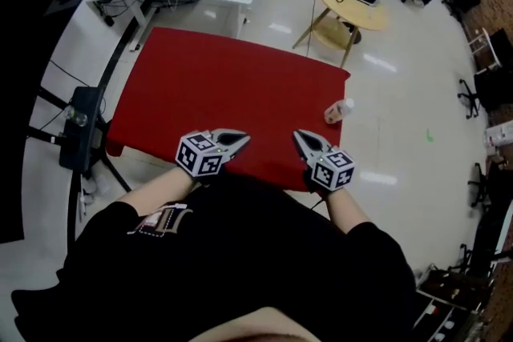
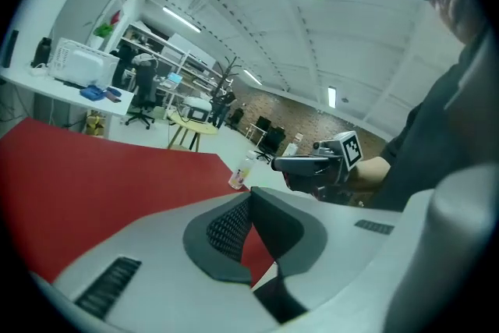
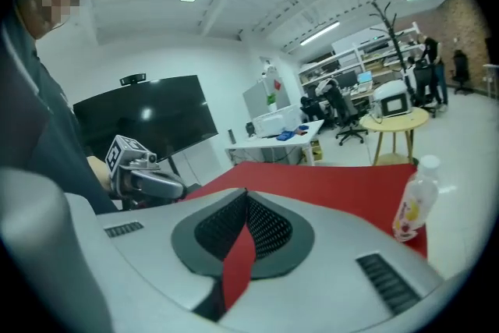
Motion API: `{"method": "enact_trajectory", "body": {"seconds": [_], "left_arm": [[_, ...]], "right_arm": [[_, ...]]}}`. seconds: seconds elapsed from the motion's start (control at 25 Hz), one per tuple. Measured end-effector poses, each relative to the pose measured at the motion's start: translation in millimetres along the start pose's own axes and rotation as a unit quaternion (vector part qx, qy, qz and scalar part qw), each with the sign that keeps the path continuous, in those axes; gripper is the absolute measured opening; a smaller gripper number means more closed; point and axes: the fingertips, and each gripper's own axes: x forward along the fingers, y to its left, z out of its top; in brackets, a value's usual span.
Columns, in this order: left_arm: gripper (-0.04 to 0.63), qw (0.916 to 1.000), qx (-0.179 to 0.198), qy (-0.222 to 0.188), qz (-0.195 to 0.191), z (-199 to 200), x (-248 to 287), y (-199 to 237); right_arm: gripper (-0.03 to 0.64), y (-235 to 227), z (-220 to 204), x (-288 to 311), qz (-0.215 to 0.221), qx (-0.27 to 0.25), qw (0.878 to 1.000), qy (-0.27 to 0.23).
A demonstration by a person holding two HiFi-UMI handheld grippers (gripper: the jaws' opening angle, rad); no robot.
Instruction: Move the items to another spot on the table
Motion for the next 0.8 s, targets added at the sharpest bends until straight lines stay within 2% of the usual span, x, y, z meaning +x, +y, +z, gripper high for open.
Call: {"method": "enact_trajectory", "body": {"seconds": [0.12,0.16,0.28,0.32,0.36,0.44,0.56,0.68,0.8], "left_arm": [[-0.009,0.999,0.018,0.015,-0.037,5.0,29.0,-15.0],[-0.009,0.9983,0.022,0.023,-0.049,4.0,36.4,-20.1],[-0.009,0.9952,0.04,0.049,-0.075,-1.8,61.3,-36.3],[-0.009,0.9942,0.046,0.056,-0.079,-2.6,72.3,-41.1],[-0.009,0.9933,0.051,0.062,-0.083,-2.6,84.4,-46.4],[-0.009,0.9918,0.058,0.069,-0.09,-2.5,109.4,-61.0],[-0.009,0.9904,0.069,0.079,-0.09,-5.8,152.6,-81.6],[-0.009,0.9917,0.065,0.085,-0.072,-11.6,205.1,-88.9],[-0.009,0.9939,0.05,0.067,-0.072,-16.5,256.0,-106.2]], "right_arm": [[-0.005,-49.6,3.6,-29.1,-0.085,-0.009,0.996,-0.021],[0.018,-63.9,1.2,-37.9,-0.112,-0.014,0.993,-0.022],[0.025,-106.7,-12.4,-64.4,-0.18,-0.025,0.983,-0.015],[0.043,-122.9,-15.7,-72.3,-0.197,-0.025,0.98,-0.012],[0.094,-139.7,-17.5,-79.3,-0.21,-0.023,0.977,-0.009],[0.178,-172.8,-20.6,-90.9,-0.228,-0.029,0.973,-0.001],[0.269,-224.5,-28.8,-98.6,-0.242,-0.049,0.969,0.017],[0.328,-272.3,-45.5,-86.7,-0.238,-0.066,0.968,0.042],[0.362,-299.6,-62.0,-62.2,-0.214,-0.096,0.969,0.075]]}}
